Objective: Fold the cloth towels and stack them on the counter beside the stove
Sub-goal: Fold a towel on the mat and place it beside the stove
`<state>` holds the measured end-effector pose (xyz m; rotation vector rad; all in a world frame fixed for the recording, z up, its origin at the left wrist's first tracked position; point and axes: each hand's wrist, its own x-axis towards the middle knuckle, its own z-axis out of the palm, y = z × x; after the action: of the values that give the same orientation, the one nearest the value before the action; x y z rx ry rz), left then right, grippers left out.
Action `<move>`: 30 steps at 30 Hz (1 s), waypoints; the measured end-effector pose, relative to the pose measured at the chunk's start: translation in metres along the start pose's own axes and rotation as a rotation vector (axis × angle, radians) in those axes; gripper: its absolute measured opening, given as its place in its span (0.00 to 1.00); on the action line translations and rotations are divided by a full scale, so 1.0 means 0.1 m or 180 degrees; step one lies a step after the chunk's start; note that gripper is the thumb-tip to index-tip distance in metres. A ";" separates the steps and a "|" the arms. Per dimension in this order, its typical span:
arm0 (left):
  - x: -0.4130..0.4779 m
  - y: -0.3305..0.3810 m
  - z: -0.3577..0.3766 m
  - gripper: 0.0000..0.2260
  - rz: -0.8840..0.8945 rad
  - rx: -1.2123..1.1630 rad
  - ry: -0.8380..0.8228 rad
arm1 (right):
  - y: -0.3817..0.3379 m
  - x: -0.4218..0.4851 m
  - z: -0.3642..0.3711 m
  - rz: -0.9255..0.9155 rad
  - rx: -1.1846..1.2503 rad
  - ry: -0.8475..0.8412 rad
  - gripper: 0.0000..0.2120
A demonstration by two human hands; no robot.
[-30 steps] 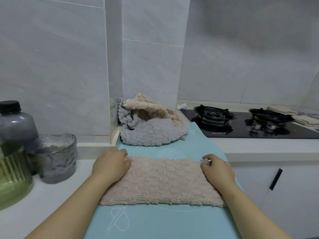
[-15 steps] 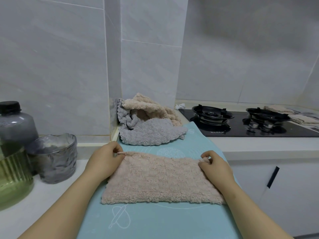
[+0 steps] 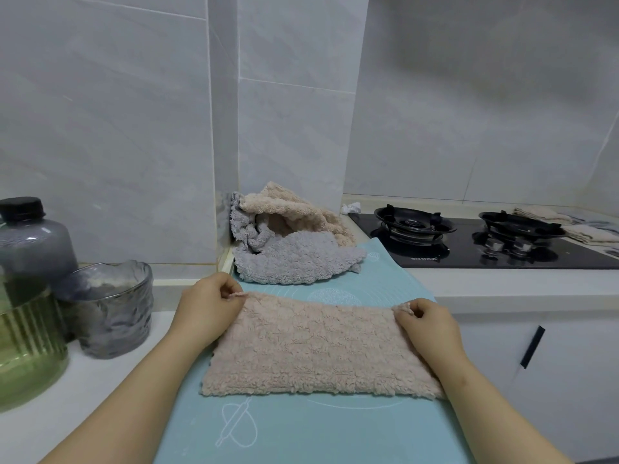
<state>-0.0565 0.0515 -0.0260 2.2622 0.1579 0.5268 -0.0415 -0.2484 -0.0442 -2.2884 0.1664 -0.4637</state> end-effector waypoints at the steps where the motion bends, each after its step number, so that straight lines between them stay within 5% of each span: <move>1: 0.01 0.02 0.01 0.08 -0.0053 -0.0157 0.0021 | 0.00 0.02 -0.02 0.0010 0.0054 0.0039 0.11; 4: 0.04 0.03 0.06 0.09 -0.0152 -0.0611 0.0138 | -0.04 0.14 -0.07 0.0021 0.0277 0.0296 0.11; 7: 0.01 0.00 0.16 0.11 0.0141 0.0122 0.0054 | -0.14 0.27 -0.09 -0.0173 0.0203 0.0077 0.06; 10: -0.04 -0.05 0.25 0.21 0.0731 0.0838 0.0034 | -0.18 0.31 -0.07 0.0060 -0.0098 -0.1097 0.23; 12: -0.10 0.03 0.24 0.21 0.1112 0.0740 0.0101 | -0.17 0.28 -0.08 0.0201 -0.0193 -0.1188 0.30; 15: -0.20 0.13 0.26 0.28 0.1437 0.0887 -0.0979 | -0.11 0.23 -0.12 0.0396 -0.0316 -0.1069 0.34; 18: -0.25 0.14 0.32 0.34 0.1139 0.1857 -0.2145 | -0.13 0.18 -0.17 0.0642 -0.0448 -0.1238 0.25; 20: -0.26 0.16 0.31 0.30 0.1182 0.2035 -0.2083 | -0.20 0.13 -0.22 0.0678 -0.0492 -0.1345 0.13; 24: -0.32 0.22 0.28 0.36 0.1667 0.1819 -0.1776 | -0.23 0.11 -0.28 0.0764 -0.0394 -0.1247 0.15; 27: -0.38 0.27 0.30 0.25 0.1625 0.2107 -0.2314 | -0.24 0.09 -0.28 0.0809 -0.0241 -0.1264 0.11; 30: -0.38 0.27 0.31 0.23 0.1700 0.2106 -0.2307 | -0.26 0.08 -0.29 0.0833 -0.0080 -0.1302 0.10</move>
<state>-0.0799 0.0015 -0.0368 2.9956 -0.7552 -0.1546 -0.0460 -0.2522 -0.0054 -2.2904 0.2615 0.1429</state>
